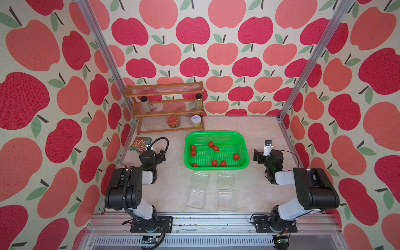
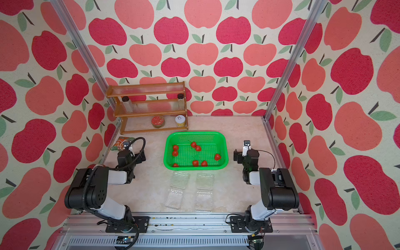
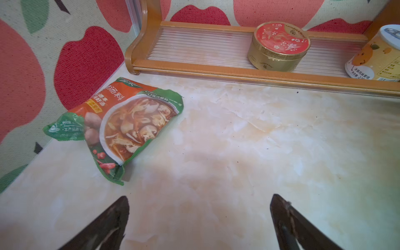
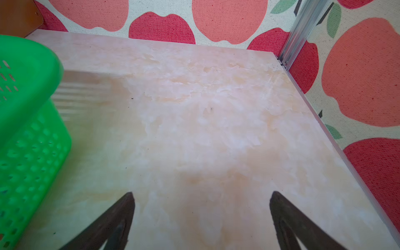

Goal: Pack strawberries into containers
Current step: Pick up the strawberry from the basket.

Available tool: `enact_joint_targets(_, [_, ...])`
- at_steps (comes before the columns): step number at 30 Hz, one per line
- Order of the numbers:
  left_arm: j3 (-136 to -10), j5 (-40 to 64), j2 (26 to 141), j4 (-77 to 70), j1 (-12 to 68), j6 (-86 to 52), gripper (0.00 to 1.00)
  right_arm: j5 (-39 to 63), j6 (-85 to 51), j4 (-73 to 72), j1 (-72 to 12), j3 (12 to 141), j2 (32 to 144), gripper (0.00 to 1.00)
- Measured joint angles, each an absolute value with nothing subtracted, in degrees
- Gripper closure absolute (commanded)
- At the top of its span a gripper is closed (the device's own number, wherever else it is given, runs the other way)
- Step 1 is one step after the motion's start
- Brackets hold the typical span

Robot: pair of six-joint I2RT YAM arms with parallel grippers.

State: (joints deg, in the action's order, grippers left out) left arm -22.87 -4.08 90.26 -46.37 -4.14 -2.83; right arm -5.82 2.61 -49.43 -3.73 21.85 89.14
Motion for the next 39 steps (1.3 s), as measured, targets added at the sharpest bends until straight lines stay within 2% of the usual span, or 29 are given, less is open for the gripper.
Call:
enact_joint_targets(28, [-23.7,-2.6,90.1,-45.1,-4.6,-2.0,0.01,-4.3,2.6,-49.0,-2.9,22.3,89.1,0.01])
enact_joint_targets(31, [-26.2,-7.2,87.6,-37.6,-3.7,-2.4,0.06,-4.7,2.6,-48.4,-3.0,22.3,88.7,0.01])
enact_joint_targets(34, [-36.1,-14.6,83.0,-23.1,-1.1,-3.4,0.11,-7.3,4.0,-39.7,-5.4,24.7,84.0,0.01])
enact_joint_targets(39, [-51.4,-28.0,77.8,-10.8,9.8,-3.5,0.16,-9.8,5.1,-24.4,-17.1,36.9,73.6,0.01])
